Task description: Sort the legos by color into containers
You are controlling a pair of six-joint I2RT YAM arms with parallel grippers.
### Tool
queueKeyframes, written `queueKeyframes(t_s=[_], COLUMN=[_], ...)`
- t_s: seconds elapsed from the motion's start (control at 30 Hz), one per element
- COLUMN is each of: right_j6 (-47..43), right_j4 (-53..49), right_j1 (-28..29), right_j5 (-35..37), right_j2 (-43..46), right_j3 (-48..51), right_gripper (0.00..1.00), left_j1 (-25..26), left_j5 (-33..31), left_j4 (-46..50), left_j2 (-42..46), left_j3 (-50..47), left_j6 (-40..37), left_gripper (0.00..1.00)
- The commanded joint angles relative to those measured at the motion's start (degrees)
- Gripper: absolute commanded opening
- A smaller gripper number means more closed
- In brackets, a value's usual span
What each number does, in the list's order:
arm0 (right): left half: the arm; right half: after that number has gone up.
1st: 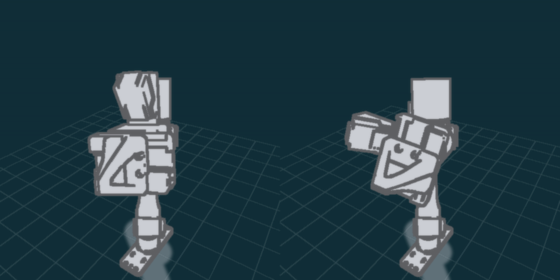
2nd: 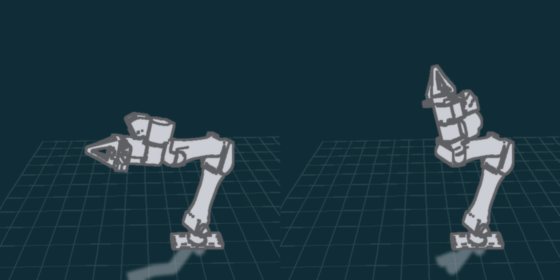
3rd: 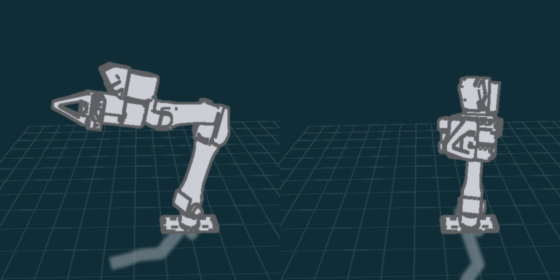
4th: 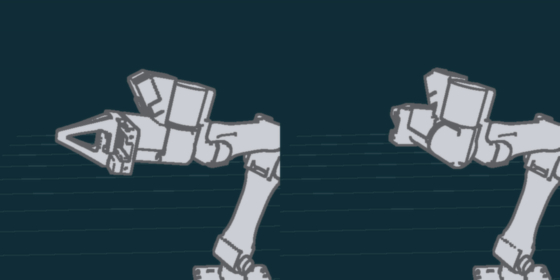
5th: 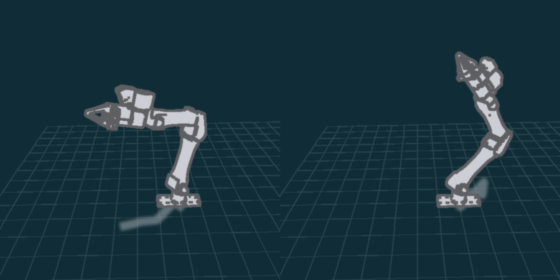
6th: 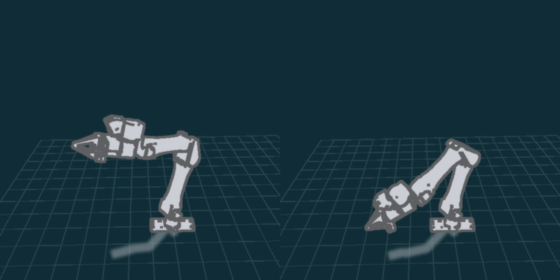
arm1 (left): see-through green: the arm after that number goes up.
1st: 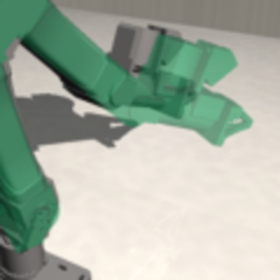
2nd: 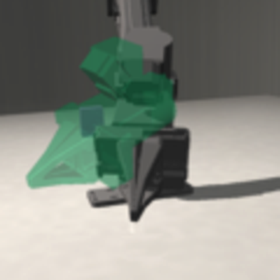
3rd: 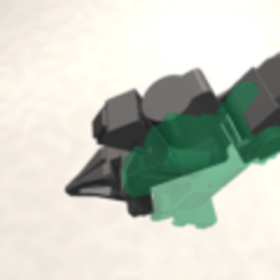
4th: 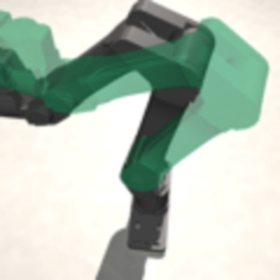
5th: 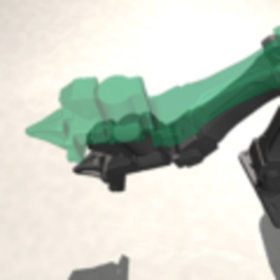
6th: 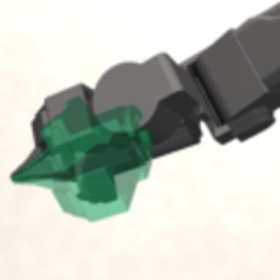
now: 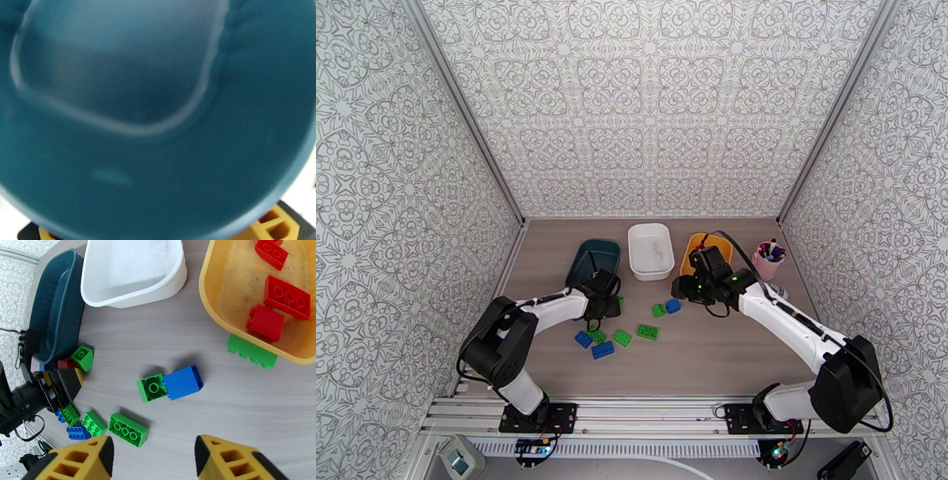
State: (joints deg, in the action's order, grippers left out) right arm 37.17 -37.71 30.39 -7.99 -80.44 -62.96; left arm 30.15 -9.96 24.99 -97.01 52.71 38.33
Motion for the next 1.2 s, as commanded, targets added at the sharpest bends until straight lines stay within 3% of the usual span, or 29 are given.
queueKeyframes(t_s=[0.0, 0.17, 0.33, 0.57, 0.73, 0.87, 1.17], right_j6=[0.8, 0.6, 0.4, 1.2, 1.6, 1.3, 0.0], right_j4=[0.2, 0.1, -0.8, -2.5, -7.1, -10.9, -12.1], right_j1=[0.3, 0.3, 0.3, 0.2, -0.2, -0.2, -1.2], right_j5=[0.8, 1.1, 1.9, 4.9, 9.9, 14.0, 22.5], right_j2=[0.9, 1.5, 1.6, 2.8, 4.0, 4.6, 11.3], right_j3=[1.1, 1.3, 1.4, 2.1, 0.0, -2.3, 1.2], right_gripper=[0.59, 0.59, 0.60, 0.70, 0.85, 0.99, 0.99], left_j1=[-0.4, -0.3, 0.1, 2.2, 6.1, 8.5, 9.6], left_j5=[-2.9, -3.7, -4.3, -4.3, -2.7, 0.3, 12.2], left_j4=[-2.1, -1.8, -1.5, 0.0, 1.1, 0.6, -2.1], left_j2=[-1.8, -3.7, -3.5, -0.8, 2.6, 5.3, 4.7], left_j3=[2.3, 4.0, 4.1, 2.7, 1.0, 1.5, 13.2], left_j6=[-1.3, -2.0, -2.3, -2.1, -0.2, -0.5, -4.2], left_gripper=[0.69, 0.64, 0.50, 0.43, 0.41, 0.42, 0.41])
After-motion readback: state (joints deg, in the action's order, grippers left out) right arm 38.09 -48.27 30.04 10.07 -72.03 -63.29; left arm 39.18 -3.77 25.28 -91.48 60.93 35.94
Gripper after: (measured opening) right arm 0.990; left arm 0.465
